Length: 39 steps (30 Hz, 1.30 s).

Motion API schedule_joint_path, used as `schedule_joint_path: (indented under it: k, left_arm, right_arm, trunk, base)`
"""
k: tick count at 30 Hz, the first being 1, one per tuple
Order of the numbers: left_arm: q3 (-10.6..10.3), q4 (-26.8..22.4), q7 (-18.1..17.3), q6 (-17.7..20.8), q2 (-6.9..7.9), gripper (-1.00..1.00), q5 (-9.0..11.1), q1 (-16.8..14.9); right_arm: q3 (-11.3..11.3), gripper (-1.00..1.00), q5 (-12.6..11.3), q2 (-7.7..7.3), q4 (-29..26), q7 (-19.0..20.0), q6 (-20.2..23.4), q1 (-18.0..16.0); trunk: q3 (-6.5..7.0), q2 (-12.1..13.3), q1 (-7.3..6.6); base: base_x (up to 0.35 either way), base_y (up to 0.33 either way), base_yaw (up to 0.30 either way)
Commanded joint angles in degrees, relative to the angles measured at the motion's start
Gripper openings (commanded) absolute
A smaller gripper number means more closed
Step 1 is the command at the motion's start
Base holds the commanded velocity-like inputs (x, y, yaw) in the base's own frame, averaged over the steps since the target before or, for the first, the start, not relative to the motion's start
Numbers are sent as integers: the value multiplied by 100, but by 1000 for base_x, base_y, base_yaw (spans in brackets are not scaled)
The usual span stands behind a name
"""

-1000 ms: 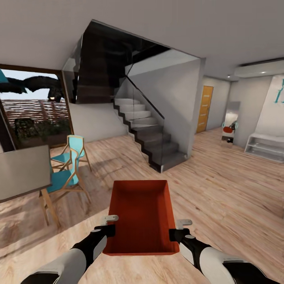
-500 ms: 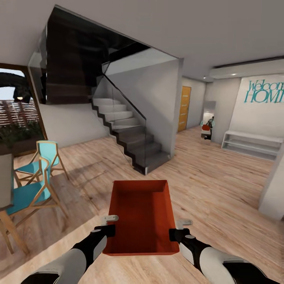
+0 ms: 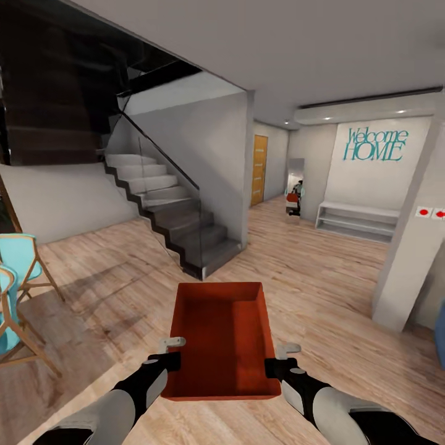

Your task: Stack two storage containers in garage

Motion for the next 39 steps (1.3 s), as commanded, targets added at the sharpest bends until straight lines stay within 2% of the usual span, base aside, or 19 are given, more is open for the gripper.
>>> schedule_joint_path:
  k: [1,34,39]
  left_arm:
    - [106,-38,110,27,19,-100,-99,-2]
    - [106,-38,110,25,19,-100,-96,-2]
    - [106,-38,110,25,19,-100,-97,-2]
  right_arm:
    - [-16,-100,-67,-34,31,-42,-28,-3]
    - [-17,-100,-67,-34,31,-42,-26,-3]
    - [-17,-100,-67,-34,31,-42,-30,-3]
  trunk:
    - [-1,-3,5]
    - [-1,-3,5]
    - [-1,-3,5]
  base:
    - [321,0,-292]
    - [321,0,-280]
    - [321,0,-71]
